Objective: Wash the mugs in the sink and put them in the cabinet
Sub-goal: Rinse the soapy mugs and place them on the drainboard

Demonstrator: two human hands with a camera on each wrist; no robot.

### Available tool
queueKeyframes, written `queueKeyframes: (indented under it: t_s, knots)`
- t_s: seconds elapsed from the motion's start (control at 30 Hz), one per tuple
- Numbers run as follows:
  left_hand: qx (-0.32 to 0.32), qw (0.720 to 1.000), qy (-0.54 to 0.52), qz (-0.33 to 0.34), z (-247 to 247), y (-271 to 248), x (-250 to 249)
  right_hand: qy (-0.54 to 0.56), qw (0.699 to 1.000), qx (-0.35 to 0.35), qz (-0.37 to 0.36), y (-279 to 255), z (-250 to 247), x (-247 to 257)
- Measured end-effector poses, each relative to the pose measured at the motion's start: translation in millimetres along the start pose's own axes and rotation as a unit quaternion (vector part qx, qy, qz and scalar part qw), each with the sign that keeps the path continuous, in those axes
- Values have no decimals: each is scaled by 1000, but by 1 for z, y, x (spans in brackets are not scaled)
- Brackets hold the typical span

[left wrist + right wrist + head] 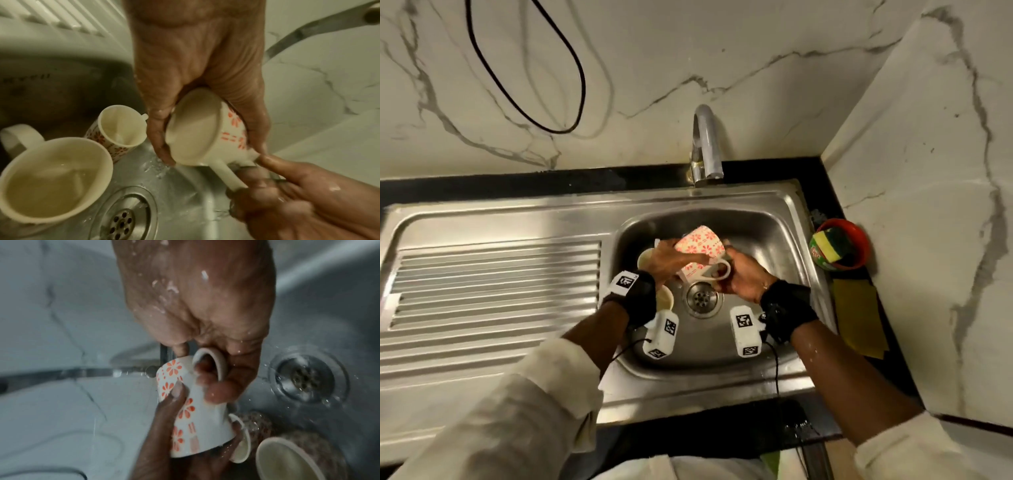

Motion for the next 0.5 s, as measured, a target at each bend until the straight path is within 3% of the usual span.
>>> queueKeyframes:
  t_s: [0.07,0.17,0.3,0.4,0.5]
  knots:
    - [-62,992,106,2,-5,-4,-6,-49,998,-32,-19,-4,-1,4]
    - [-75,981,181,-4,-8,-7,-17,-153,988,-30,-7,-11,4,7]
    - [-80,950,303,9,-5,-20,-34,-324,940,-99,-43,-9,7,10]
    - [-86,925,370,16,1,-25,-38,-522,832,-153,-107,-14,8,18]
    - [-82,913,400,23,5,-31,-41,-675,708,-148,-145,-26,16,23]
Point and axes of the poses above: each hand's wrist, its own y-axis towards the middle knuckle, its own z-axis out of the palm, x = y × z, the point moved 3 cm from there along y, towards the middle knuckle
